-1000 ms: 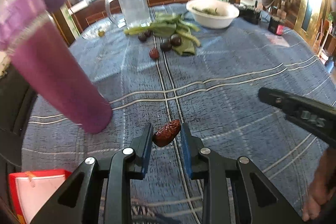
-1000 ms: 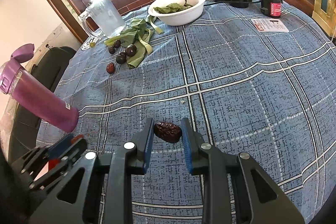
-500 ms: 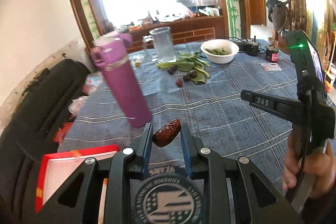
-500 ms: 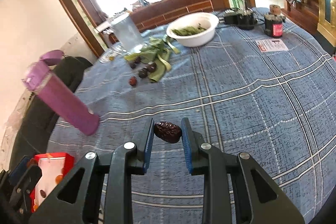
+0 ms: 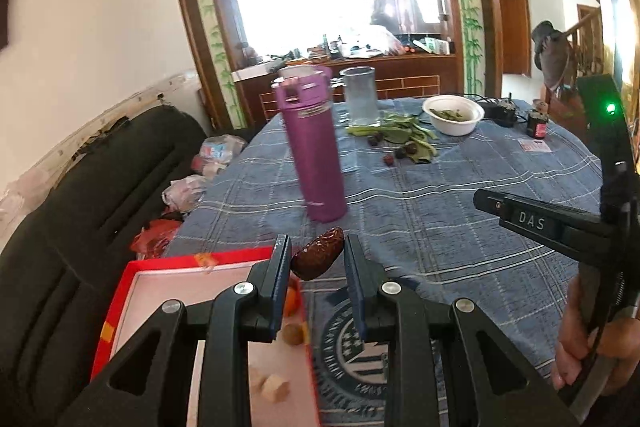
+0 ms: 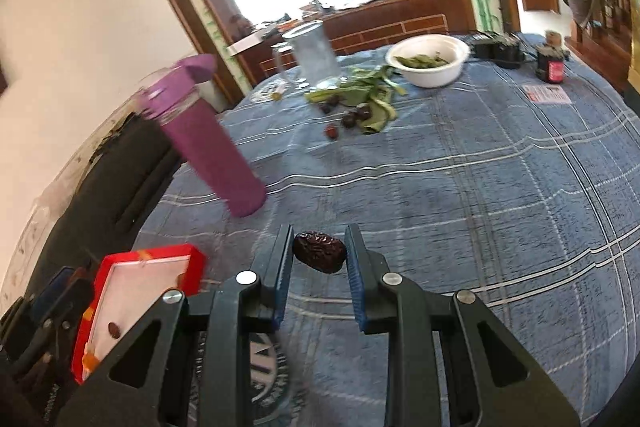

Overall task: Organize fruits
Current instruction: 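Carry both held red dates over the red-rimmed tray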

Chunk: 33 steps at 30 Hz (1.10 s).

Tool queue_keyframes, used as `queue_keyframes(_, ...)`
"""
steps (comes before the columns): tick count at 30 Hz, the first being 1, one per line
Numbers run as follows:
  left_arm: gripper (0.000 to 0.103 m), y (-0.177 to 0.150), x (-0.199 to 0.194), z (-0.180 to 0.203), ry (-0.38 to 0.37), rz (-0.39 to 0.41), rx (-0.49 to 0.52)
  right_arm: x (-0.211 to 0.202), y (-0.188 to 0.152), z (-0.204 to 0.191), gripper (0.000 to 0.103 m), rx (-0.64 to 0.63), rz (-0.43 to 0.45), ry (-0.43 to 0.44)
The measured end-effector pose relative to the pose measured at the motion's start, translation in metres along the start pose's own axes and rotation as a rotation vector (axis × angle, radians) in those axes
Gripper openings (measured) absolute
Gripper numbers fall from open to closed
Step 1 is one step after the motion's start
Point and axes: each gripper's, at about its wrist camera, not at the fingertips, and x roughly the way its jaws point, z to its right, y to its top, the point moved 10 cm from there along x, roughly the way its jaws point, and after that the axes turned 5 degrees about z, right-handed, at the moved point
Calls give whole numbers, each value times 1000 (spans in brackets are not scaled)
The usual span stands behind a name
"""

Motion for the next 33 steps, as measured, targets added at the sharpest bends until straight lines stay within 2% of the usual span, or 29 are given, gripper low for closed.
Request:
queue_keyframes(10,26,-29,-8,-61,78,-12,-78,1,-41,-88,28,-157,-46,76)
queue_keyframes(18,26,-50,-7,-99,120,-40,-132,3,-73,-140,28,-261,-81,124)
queue_keyframes(26,26,-68,-6,-132,157,-62,-178,6,-100,-172,28,-325,-118,156)
queue_keyframes(33,26,-83,-3,-146,170,-85,-194,11,-121,-186,28,-354,-145,170)
